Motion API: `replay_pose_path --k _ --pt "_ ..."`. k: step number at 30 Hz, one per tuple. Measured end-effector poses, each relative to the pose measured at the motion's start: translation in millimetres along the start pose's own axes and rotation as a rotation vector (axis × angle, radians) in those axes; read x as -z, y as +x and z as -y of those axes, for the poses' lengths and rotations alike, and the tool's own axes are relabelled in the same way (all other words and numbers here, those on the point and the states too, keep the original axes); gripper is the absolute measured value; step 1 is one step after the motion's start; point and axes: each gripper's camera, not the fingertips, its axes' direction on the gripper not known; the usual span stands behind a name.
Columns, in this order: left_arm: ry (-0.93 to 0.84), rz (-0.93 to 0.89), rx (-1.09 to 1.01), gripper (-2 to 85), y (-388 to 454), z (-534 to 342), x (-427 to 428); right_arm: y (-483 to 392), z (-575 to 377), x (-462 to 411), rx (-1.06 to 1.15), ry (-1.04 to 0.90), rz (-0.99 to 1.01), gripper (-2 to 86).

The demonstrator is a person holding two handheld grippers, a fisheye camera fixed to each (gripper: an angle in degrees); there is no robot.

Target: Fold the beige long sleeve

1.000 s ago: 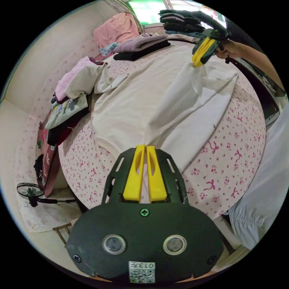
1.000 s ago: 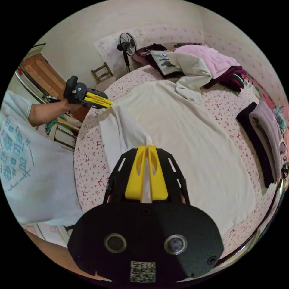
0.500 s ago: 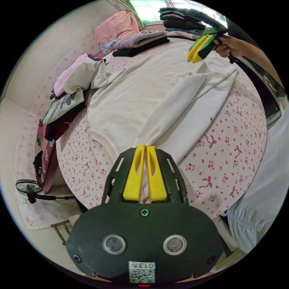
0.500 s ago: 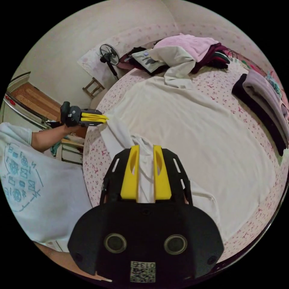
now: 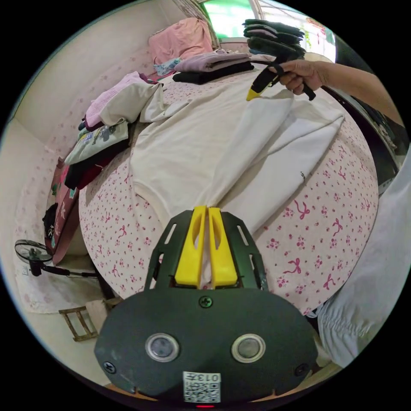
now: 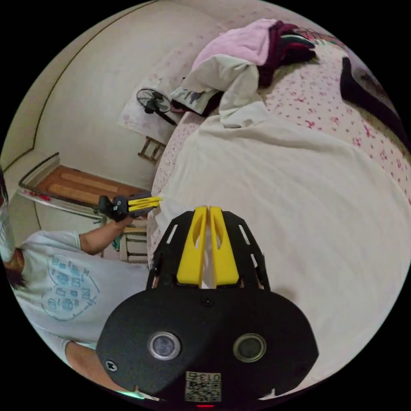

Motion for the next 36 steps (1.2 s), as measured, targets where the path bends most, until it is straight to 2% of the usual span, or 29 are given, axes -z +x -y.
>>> replay_pose_path --k 3,5,7,13,15,18,20,23,29,33,36 --pt "-0.012 -0.035 0.052 0.1 -12 -2 -6 29 2 1 -0.208 0.06 -0.09 0.5" --pt "-0.003 -0.066 0.09 0.1 -23 -5 -5 29 1 11 -0.244 0.145 -0.131 0.6" --pt "0.013 -0.089 0.135 0.1 -33 -8 -1 16 -1 22 -0.194 0.208 -0.155 0.7" --pt "0.114 -0.109 0.433 0.7 -76 -34 18 -65 -35 22 0.139 0.149 -0.345 2.8" --pt "0.128 -0.126 0.39 0.9 -73 -32 22 -97 -60 0 0.265 0.08 -0.397 4.2" --pt "0.12 -0.156 0.15 1.7 -37 -10 25 -131 -83 -47 0.394 -0.071 -0.433 6.0" --pt "0.094 -0.145 -0.041 2.9 -1 9 22 -142 -92 -73 0.434 -0.124 -0.51 6.4" --pt "0.063 -0.063 -0.175 4.7 27 28 14 -148 -97 -94 0.431 -0.144 -0.558 6.1" --pt "-0.022 -0.104 -0.207 3.9 32 49 -11 -152 -99 -93 0.353 -0.128 -0.558 1.2" --pt "-0.026 -0.046 -0.189 2.1 32 49 -6 -178 -114 -66 0.361 0.019 -0.506 0.6" --pt "-0.019 0.038 -0.178 0.6 35 42 0 -187 -129 -68 0.369 0.047 -0.457 0.7"
